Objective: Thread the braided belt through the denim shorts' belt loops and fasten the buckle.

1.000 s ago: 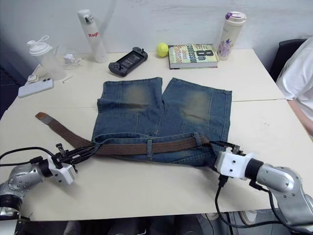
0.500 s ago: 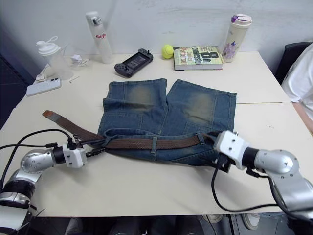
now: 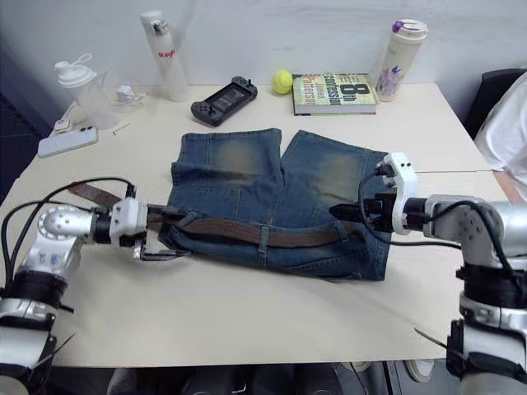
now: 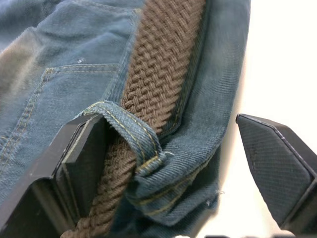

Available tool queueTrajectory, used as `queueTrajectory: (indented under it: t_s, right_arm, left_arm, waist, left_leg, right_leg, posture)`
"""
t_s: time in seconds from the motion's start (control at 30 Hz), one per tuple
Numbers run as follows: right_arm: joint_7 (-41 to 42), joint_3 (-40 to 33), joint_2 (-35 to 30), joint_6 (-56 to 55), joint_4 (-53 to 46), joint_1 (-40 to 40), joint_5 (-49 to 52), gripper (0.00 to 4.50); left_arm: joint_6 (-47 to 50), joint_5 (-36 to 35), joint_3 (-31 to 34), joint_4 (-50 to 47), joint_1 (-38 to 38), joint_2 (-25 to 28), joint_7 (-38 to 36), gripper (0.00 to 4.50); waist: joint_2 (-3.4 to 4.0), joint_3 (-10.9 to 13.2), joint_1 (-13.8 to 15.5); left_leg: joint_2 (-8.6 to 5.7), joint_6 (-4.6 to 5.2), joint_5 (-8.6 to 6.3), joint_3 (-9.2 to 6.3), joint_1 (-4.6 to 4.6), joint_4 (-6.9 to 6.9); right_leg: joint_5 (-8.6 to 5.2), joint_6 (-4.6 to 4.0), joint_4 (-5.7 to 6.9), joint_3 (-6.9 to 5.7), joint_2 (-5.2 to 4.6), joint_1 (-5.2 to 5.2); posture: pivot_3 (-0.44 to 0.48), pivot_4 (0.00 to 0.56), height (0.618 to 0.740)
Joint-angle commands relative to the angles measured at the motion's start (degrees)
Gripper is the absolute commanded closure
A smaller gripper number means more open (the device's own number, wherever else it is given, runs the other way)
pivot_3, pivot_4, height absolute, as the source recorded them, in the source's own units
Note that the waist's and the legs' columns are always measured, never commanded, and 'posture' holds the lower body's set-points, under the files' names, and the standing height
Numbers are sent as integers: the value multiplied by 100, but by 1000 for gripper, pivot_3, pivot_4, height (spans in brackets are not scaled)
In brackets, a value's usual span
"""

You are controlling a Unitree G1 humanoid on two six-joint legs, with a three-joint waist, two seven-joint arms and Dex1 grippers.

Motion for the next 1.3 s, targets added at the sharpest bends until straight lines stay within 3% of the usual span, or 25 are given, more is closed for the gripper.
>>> queueTrajectory:
  t_s: [0.03,0.27,0.5,0.6,0.7,0.73,0.8,0.83,0.87,0.93,1.13,1.2,1.3]
  right_arm:
    - [33,-32,-77,291,146,-106,130,0]
    - [193,207,-212,476,356,110,179,0]
    - [137,302,-245,431,507,107,109,0]
    - [79,260,-176,366,550,105,83,840]
    - [53,218,-150,320,549,113,98,2108]
    - [51,198,-146,319,548,114,112,2693]
    - [66,195,-157,283,528,117,131,3357]
    - [85,201,-165,263,498,125,148,3979]
    - [101,160,-136,226,454,127,184,4180]
    - [159,223,-177,82,288,197,205,4284]
    - [520,-121,-242,-569,-805,700,600,4284]
    - [684,-338,-287,-830,-1326,970,793,4284]
    - [1481,-862,-467,-1839,-2815,2021,1113,4284]
  left_arm:
    - [1094,-9,65,312,-526,78,-488,51]
    - [1928,382,1,1349,-1373,-241,-1005,51]
    - [2140,554,-169,1868,-1707,-370,-1244,51]
    - [1980,705,-170,2082,-1774,-433,-1244,0]
    - [1920,757,-41,2281,-1857,-533,-1113,780]
    - [1874,779,-21,2322,-1877,-551,-1100,1220]
    - [1784,827,-18,2348,-1882,-565,-1128,1937]
    - [1723,852,-24,2345,-1869,-571,-1132,2509]
    - [1644,875,-28,2330,-1844,-575,-1130,2741]
    - [1559,896,-10,2310,-1813,-591,-1126,3576]
    - [1127,658,352,1685,-1415,-615,-742,3583]
    - [1089,381,666,1121,-1118,-649,-592,3583]
    - [407,176,1148,-534,52,-627,-194,3583]
  waist:
    - [0,0,-2]
    - [-5,3,-14]
    - [-10,6,-74]
    - [-10,6,-73]
    - [-11,6,-69]
    - [-12,7,-69]
    - [-14,8,-68]
    - [-15,9,-68]
    - [-15,9,-68]
    - [-15,9,-68]
    - [-15,9,-69]
    - [-15,9,-73]
    - [-15,9,-62]
  left_leg:
    - [-2,1,0,3,-3,-1]
    - [-2,3,0,9,-12,3]
    - [-1,5,3,10,-12,1]
    - [-1,5,3,11,-12,0]
    - [-2,5,3,11,-12,2]
    - [-2,5,3,11,-12,3]
    - [-2,5,3,11,-13,3]
    - [-2,5,3,10,-13,4]
    - [-2,5,2,10,-13,3]
    - [-2,5,3,10,-13,4]
    - [-2,5,2,10,-13,3]
    - [-1,5,2,10,-12,0]
    - [1,5,2,3,-14,-4]
  right_leg:
    - [0,1,-2,2,1,-3]
    - [2,4,-2,6,8,-12]
    - [4,7,-2,10,8,-15]
    - [4,7,-2,11,8,-16]
    - [4,8,-2,11,7,-15]
    - [4,7,-1,10,6,-15]
    - [4,8,-2,10,6,-15]
    - [4,8,-2,10,6,-15]
    - [4,8,-2,11,5,-15]
    - [4,8,-2,10,5,-15]
    - [4,8,-2,10,5,-15]
    - [4,8,-4,11,6,-15]
    - [4,8,-10,11,7,-12]
  posture:
    - [0,150,740]
    - [0,150,740]
    - [0,150,740]
    - [0,150,740]
    - [0,150,740]
    - [0,150,740]
    - [0,150,740]
    - [0,150,740]
    - [0,150,740]
    - [0,150,740]
    - [0,150,740]
    - [0,150,740]
    - [0,150,740]
